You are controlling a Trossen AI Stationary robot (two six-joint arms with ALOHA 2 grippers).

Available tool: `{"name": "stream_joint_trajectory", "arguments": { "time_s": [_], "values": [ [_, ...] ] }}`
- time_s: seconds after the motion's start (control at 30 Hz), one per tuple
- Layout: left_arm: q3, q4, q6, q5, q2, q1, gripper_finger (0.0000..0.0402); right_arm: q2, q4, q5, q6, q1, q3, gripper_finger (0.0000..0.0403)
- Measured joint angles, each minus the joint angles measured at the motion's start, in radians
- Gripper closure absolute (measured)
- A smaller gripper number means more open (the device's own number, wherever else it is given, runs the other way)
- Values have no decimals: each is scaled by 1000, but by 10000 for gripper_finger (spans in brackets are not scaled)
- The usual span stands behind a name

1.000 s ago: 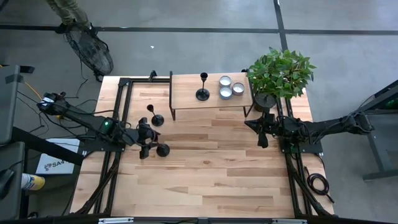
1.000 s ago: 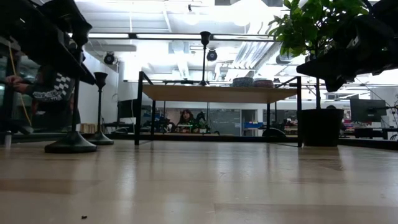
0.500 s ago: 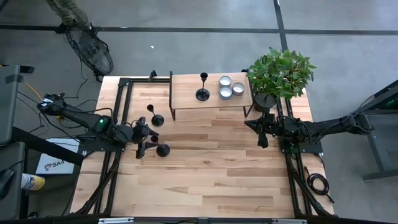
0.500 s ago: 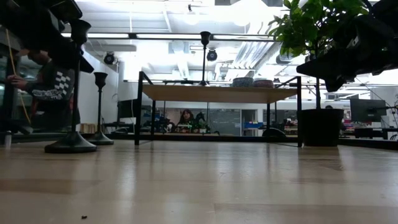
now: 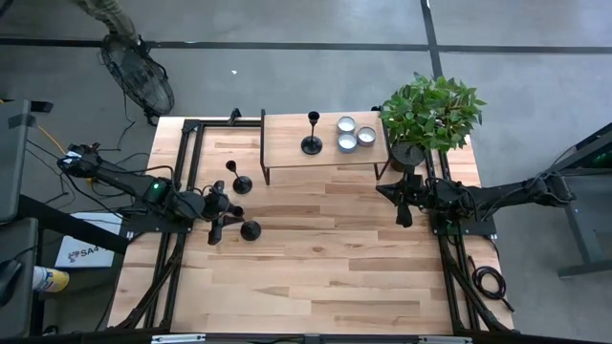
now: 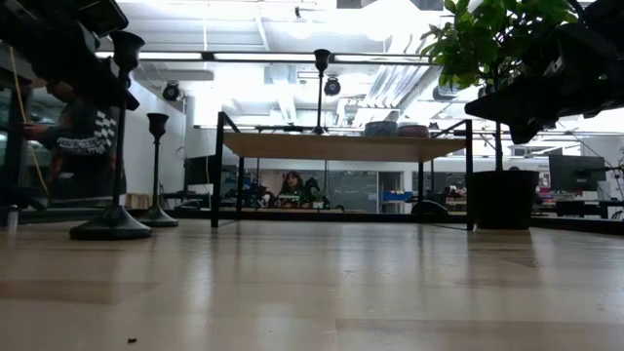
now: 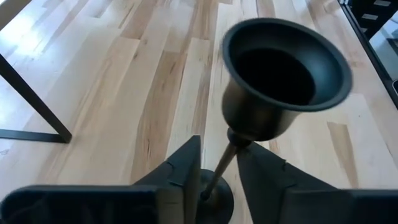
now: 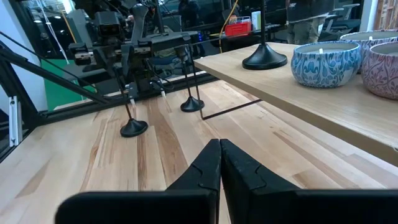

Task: Pick & Place candle stick holders
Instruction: Put the black candle holder on the shelf

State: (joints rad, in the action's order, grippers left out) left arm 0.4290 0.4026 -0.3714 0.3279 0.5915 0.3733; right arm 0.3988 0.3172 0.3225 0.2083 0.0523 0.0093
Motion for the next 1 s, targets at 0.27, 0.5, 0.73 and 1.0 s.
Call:
{"name": "stream_joint_trajectory", "arguments": {
  "time_s": [0.27,0.5,0.73,1.0],
  "values": [
    [0,-1,13,0,0,0,365,0,0,0,0,0,0,400],
    [0,-4,34,-5,0,0,387,0,0,0,0,0,0,400],
    [0,-26,46,-4,0,0,396,0,0,0,0,0,0,400],
    [0,-110,105,15,1,0,396,0,0,0,0,0,0,400]
  ]
}}
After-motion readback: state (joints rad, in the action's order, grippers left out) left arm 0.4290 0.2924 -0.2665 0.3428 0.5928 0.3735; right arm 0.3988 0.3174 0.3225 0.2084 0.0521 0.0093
